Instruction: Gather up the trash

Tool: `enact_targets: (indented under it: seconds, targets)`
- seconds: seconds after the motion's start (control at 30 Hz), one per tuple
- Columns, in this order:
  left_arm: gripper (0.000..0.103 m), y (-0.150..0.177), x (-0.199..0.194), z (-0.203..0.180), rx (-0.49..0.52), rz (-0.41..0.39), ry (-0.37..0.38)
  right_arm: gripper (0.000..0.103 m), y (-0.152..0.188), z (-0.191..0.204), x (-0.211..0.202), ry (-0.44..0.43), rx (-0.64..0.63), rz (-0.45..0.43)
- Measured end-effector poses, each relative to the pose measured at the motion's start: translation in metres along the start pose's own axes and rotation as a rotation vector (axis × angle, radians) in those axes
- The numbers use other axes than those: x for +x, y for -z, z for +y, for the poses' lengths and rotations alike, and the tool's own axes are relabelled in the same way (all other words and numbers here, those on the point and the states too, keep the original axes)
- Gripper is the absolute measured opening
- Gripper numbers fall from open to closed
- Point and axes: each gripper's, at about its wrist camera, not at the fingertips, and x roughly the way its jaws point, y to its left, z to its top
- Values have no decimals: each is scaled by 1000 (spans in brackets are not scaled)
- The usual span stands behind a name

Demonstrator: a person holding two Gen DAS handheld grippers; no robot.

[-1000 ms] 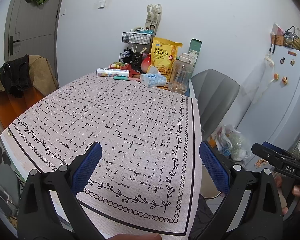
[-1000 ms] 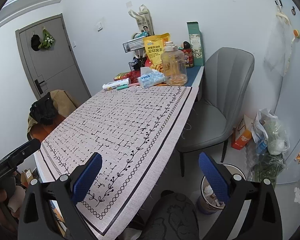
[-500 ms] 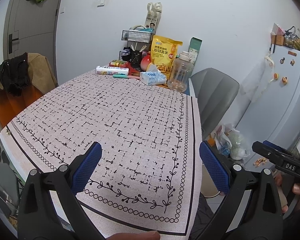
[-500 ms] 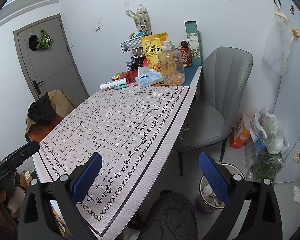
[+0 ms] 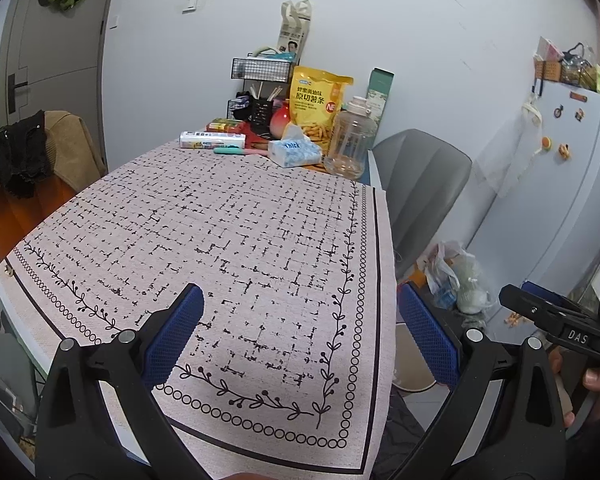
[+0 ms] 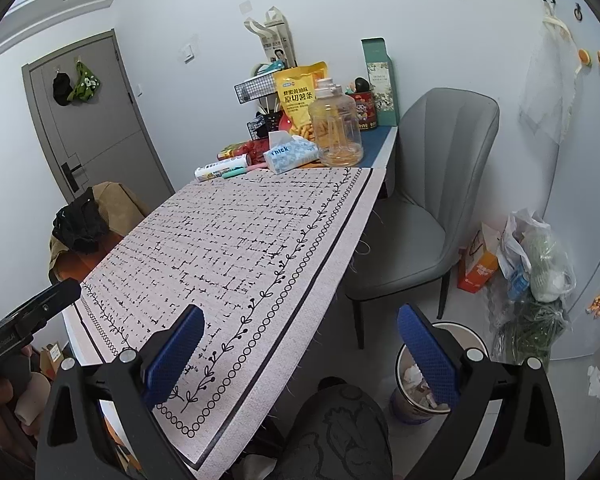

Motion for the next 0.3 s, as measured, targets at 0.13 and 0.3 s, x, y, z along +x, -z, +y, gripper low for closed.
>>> enact_targets:
  seconds: [0.13, 0.3]
  targets:
    - [97, 0, 3, -3, 3, 6, -1, 95, 3, -5, 2, 3, 8, 8]
    - [97, 1, 9, 0, -8, 18, -3, 95, 4, -10, 9, 0, 12, 25]
